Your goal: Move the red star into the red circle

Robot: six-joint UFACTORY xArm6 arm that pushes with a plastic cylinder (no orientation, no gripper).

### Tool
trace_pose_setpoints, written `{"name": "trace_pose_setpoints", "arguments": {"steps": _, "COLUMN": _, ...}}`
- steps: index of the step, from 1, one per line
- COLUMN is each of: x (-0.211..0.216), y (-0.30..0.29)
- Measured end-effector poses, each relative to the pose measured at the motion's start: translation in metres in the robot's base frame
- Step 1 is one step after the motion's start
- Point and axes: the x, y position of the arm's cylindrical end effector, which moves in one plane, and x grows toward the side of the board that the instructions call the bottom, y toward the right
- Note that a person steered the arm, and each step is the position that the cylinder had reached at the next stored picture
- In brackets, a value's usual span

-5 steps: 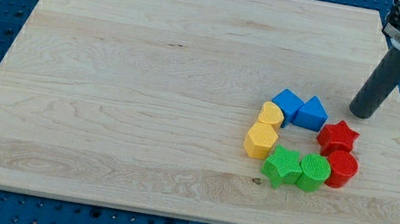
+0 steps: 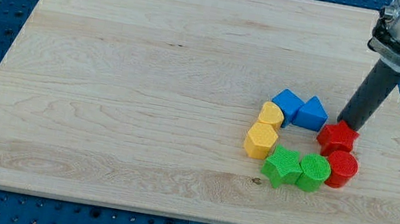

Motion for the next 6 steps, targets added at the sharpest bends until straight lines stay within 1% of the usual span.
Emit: {"name": "trace_pose_setpoints", "arguments": {"steps": 6, "x": 0.016, "y": -0.002}}
